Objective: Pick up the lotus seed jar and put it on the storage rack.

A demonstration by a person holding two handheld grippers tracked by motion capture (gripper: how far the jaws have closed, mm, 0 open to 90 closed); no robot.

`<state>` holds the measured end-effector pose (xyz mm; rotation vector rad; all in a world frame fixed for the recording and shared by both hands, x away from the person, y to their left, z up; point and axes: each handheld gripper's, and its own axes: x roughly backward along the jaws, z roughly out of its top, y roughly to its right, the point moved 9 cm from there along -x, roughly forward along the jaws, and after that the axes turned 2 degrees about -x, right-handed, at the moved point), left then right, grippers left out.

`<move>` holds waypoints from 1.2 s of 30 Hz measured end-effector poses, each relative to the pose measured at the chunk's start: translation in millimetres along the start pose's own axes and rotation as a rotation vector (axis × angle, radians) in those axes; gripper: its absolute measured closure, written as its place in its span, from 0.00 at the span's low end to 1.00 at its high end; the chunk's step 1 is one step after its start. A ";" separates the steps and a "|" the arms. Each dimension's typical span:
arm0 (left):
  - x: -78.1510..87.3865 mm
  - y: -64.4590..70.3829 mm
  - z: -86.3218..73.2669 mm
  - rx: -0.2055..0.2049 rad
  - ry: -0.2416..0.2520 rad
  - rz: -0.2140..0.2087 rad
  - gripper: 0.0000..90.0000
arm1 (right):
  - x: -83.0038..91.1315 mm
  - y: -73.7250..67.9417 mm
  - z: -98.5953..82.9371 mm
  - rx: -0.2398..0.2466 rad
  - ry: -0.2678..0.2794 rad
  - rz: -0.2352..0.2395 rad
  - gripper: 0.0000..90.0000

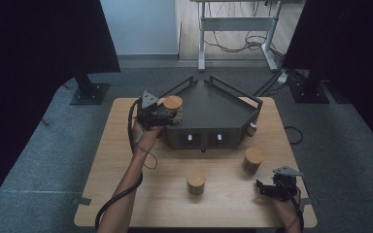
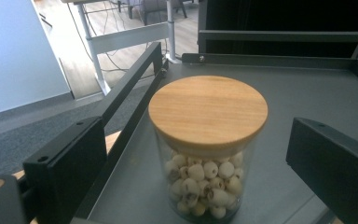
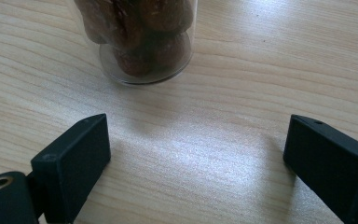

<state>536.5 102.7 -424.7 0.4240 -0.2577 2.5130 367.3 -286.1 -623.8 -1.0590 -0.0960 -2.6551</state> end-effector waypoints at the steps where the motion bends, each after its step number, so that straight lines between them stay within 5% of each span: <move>1: 1.7 -0.6 -1.0 -0.002 0.000 0.001 0.05 | 0.0 0.0 0.0 0.000 0.000 0.000 0.07; 36: 45.2 -12.7 -25.9 0.038 0.022 0.022 0.06 | 0.1 0.0 -0.1 -0.004 0.000 -0.004 0.07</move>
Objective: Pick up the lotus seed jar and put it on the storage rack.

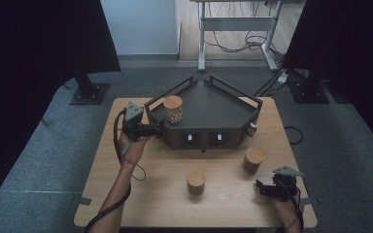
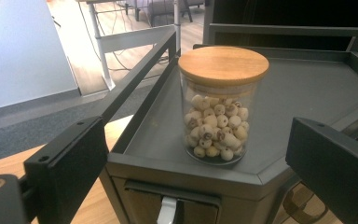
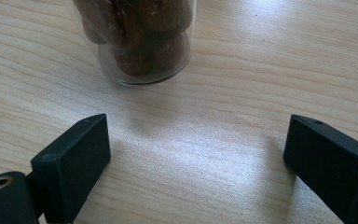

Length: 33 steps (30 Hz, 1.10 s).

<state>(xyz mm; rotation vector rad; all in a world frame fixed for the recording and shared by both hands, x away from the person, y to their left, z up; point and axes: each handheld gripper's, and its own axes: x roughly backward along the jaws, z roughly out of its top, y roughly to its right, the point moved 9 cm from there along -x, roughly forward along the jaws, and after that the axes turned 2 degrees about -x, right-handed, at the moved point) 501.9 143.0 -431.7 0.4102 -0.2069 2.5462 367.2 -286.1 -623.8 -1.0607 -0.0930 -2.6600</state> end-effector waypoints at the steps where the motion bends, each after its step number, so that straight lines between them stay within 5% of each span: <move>1: 0.9 -0.1 -0.9 0.004 0.001 0.000 0.06 | 0.0 0.0 0.0 0.000 0.000 0.000 0.07; 33: 28.6 0.6 -18.6 0.032 0.008 0.006 0.06 | 0.1 -0.2 -0.1 -0.005 0.000 -0.004 0.07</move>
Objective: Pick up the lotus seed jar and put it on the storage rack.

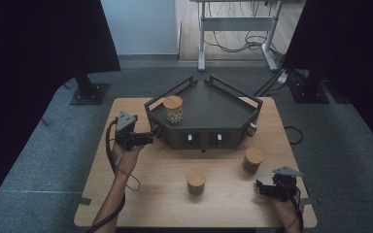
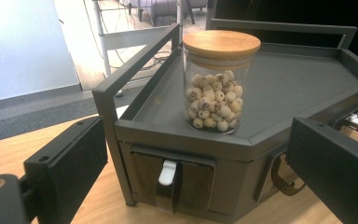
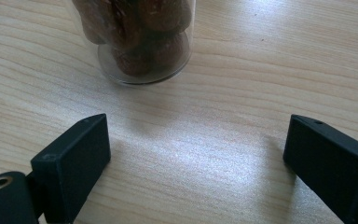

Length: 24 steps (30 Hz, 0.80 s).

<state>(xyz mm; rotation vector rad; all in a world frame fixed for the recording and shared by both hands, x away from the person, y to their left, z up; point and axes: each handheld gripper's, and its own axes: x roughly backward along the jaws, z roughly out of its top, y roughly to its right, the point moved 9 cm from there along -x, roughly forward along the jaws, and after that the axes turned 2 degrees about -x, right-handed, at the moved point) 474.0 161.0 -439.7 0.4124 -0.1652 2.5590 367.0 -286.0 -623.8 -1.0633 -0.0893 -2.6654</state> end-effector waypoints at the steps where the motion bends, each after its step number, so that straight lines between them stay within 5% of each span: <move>1: 1.1 -0.3 -1.0 -0.001 -0.001 0.000 0.06 | 0.0 0.0 0.0 0.000 0.000 0.000 0.07; 24: 23.1 -7.3 -23.4 0.014 -0.020 0.007 0.06 | -0.1 0.0 0.1 -0.002 0.000 -0.003 0.07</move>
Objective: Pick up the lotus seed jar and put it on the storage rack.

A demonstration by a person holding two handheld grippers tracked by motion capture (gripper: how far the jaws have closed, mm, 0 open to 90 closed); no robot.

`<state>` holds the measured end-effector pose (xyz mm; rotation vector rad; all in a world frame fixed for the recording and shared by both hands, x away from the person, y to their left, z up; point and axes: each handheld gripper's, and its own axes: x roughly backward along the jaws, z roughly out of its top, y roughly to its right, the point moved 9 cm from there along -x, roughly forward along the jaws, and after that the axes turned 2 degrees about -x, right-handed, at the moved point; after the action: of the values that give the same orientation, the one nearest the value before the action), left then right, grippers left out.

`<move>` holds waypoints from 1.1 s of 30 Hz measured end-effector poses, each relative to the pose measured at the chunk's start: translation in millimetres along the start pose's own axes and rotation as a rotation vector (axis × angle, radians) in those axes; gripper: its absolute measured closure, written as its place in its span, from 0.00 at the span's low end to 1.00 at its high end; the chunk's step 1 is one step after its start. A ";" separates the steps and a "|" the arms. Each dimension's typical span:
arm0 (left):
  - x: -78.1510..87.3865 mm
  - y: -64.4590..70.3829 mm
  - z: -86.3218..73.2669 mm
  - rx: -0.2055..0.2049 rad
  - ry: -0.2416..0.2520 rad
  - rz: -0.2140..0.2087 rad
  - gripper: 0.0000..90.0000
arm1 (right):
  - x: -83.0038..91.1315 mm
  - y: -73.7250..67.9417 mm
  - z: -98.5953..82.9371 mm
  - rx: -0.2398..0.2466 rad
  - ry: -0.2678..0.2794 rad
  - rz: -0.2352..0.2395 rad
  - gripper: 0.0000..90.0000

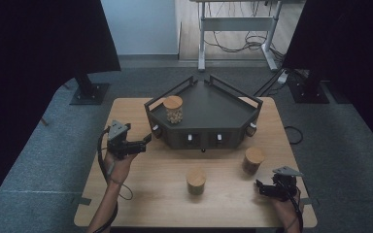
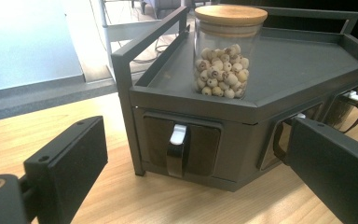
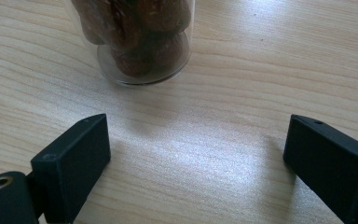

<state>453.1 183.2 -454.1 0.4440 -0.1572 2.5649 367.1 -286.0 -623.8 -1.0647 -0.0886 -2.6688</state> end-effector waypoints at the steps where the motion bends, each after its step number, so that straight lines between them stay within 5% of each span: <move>1: 0.5 0.1 -0.3 -0.001 -0.001 -0.001 0.06 | 0.0 0.0 0.0 0.000 0.000 0.000 0.07; 33: 14.2 13.9 -32.4 0.009 -0.018 -0.030 0.06 | 0.0 0.0 0.0 0.000 0.000 0.000 0.07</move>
<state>425.3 184.5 -480.0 0.4701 -0.1444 2.5336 367.1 -286.1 -623.9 -1.0649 -0.0886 -2.6688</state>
